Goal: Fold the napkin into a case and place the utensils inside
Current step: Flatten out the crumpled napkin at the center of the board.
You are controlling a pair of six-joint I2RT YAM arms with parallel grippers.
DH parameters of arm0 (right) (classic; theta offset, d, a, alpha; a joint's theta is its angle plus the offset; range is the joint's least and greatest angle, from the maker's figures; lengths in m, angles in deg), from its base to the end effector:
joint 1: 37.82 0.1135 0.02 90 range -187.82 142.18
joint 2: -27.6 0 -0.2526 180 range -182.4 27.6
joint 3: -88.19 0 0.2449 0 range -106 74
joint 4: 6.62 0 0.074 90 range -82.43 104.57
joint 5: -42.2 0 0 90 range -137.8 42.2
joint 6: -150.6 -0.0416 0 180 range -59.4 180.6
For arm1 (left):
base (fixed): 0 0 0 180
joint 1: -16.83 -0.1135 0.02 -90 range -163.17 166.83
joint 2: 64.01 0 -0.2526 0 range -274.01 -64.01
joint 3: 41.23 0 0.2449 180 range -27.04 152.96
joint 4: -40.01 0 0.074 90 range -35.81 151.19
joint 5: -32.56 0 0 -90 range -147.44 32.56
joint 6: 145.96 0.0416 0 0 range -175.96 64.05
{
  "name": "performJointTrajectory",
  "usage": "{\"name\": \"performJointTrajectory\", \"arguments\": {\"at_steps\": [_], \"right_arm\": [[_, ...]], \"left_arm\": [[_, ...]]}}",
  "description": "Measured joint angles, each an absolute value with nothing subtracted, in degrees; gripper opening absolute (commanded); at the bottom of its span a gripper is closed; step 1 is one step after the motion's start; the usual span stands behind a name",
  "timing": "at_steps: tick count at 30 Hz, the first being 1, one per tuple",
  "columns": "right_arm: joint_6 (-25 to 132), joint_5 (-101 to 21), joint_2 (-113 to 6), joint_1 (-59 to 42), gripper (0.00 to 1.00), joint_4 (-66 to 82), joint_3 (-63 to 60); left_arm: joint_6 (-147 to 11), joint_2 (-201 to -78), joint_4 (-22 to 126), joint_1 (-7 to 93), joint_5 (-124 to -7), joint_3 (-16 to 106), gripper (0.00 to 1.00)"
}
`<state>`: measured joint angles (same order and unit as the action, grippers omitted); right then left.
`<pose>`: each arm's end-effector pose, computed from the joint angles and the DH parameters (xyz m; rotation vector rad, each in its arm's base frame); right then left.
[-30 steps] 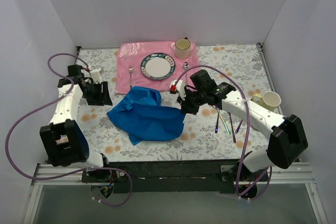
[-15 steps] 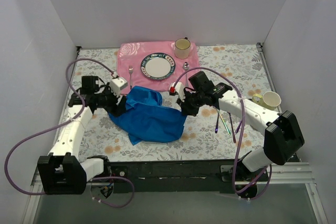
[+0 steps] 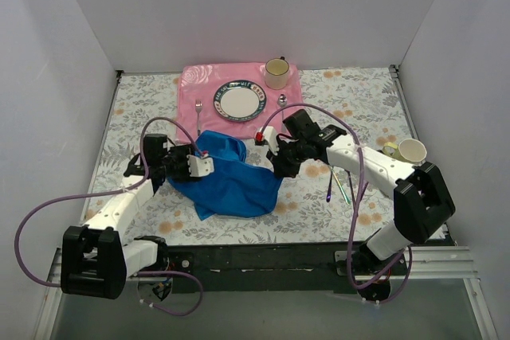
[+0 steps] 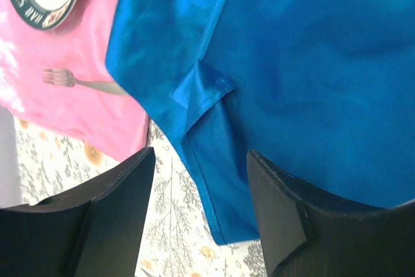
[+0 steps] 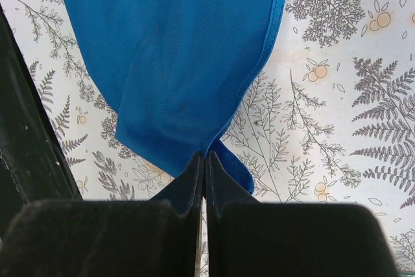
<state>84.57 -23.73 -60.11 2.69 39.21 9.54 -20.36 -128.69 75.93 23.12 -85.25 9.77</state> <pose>0.2294 0.2183 0.2357 -1.4890 2.0420 0.6467 0.2183 -0.0436 0.1995 1.0288 2.0955 -0.3404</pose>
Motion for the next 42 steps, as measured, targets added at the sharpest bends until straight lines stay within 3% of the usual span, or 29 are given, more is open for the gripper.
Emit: {"name": "performJointTrajectory", "arguments": {"at_steps": [17, 30, 34, 38, 42], "right_arm": [[83.2, -23.0, -62.4, 2.7, 0.01, 39.7, 7.7], [83.0, -22.1, -63.8, 2.6, 0.01, 40.3, 7.7], [83.0, -22.0, -63.9, 2.3, 0.01, 40.5, 7.7], [83.0, -21.9, -63.9, 2.0, 0.01, 40.6, 7.7], [83.0, -21.8, -64.0, 1.9, 0.01, 40.7, 7.4]], "left_arm": [[-5.0, -131.7, 59.4, 29.1, -83.3, -0.6, 0.38], [-2.8, -139.4, 51.9, 32.1, -79.9, -0.8, 0.35], [-2.8, -141.7, 50.0, 32.7, -79.3, -0.8, 0.26], [-3.0, -143.2, 48.3, 32.8, -78.9, -0.8, 0.06], [-7.3, -143.3, 50.5, 32.8, -78.9, 1.2, 0.00]]}}
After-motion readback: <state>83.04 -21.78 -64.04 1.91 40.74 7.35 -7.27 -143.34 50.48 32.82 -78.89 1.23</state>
